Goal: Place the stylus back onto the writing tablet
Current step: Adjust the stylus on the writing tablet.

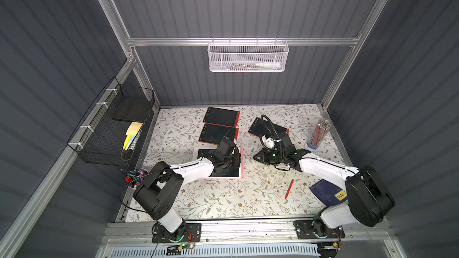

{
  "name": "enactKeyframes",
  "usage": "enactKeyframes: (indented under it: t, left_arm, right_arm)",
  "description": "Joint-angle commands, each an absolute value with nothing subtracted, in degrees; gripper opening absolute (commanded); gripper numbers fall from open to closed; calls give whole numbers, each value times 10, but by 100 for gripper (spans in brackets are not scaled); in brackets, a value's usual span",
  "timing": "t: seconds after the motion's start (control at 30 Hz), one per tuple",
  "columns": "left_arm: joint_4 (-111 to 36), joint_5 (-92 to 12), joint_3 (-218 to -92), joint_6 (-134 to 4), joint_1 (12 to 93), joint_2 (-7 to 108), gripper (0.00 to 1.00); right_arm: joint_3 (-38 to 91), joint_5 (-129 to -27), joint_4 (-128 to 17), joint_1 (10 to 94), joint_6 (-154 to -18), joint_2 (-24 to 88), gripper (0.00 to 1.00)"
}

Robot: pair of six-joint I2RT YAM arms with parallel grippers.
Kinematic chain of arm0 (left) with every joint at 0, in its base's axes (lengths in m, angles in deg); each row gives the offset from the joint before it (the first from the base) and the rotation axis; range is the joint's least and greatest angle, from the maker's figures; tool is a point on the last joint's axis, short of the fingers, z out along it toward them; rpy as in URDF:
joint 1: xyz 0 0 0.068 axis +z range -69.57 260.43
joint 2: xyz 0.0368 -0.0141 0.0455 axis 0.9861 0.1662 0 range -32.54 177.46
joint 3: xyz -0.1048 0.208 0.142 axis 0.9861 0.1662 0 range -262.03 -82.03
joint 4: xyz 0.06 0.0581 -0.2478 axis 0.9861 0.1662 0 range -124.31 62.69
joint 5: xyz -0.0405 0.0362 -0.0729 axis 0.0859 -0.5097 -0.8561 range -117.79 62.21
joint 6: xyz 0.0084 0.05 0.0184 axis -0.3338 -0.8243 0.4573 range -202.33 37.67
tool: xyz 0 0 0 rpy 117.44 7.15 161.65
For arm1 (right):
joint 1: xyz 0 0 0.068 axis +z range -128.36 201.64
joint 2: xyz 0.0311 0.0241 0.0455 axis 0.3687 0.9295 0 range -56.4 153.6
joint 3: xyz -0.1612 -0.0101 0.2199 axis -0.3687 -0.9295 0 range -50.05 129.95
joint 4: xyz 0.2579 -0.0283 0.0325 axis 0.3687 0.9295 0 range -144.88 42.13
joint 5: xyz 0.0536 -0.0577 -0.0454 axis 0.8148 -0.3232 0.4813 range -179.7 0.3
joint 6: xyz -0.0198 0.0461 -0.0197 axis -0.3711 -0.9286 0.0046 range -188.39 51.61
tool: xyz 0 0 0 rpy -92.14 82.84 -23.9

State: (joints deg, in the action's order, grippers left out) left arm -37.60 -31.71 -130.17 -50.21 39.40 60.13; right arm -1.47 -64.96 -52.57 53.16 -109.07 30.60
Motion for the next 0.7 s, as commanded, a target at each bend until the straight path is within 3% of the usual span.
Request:
enactKeyframes:
  t: [0.0, 0.67]
  left_arm:
    - [-404, -342, -1279, -506, 397, 594, 0]
    - [-439, -362, -1251, -504, 400, 606, 0]
  right_arm:
    - [24, -672, -540, 542, -1092, 348, 0]
    - [151, -688, -549, 551, -1096, 538, 0]
